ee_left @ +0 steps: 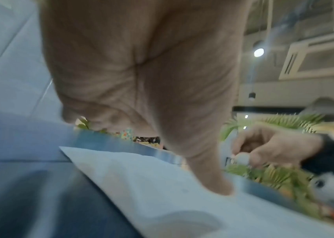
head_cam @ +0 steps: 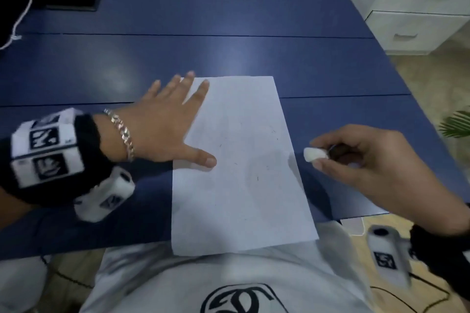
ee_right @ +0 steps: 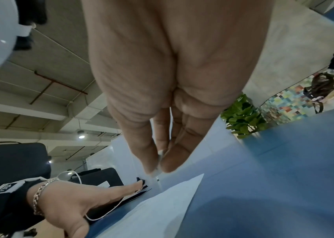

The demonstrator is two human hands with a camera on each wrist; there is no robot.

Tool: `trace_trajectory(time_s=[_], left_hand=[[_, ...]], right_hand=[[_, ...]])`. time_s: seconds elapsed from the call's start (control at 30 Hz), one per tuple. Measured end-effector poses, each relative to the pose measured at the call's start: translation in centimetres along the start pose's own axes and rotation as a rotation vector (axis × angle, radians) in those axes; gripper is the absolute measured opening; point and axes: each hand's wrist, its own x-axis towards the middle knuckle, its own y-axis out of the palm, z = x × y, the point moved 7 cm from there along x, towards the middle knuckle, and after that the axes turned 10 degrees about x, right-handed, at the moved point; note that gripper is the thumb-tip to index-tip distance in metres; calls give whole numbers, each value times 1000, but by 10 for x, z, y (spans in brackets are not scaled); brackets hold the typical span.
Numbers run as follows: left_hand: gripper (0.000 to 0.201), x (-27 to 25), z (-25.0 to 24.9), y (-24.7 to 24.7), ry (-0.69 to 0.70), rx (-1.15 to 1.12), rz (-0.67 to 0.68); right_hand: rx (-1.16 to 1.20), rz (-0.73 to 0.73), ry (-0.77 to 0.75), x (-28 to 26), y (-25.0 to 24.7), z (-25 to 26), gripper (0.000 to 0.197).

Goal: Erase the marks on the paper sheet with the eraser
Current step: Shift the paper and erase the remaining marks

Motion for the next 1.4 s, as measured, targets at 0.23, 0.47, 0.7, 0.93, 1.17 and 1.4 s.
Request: trace_trajectory(time_s=[0.23, 0.47, 0.7, 0.93, 1.17, 1.4], left_hand=[[154, -31, -38, 32, -11, 91, 154], [156, -9, -16, 25, 89, 124, 147], [151, 2, 7, 5, 115, 50, 129], [158, 31, -49, 6, 217, -53, 55], [165, 39, -49, 16, 182, -13, 83], [159, 39, -49, 16, 155, -12, 112]], right_hand=[[-164, 223, -84, -8, 49, 3, 17], [-227, 316, -128, -14, 69, 12, 8], [-181, 396, -131, -11, 68, 25, 28], [-283, 333, -176, 66, 49, 41, 17], [-423, 336, -227, 110, 87, 45, 12], [-391, 617, -268, 81, 102, 50, 13]])
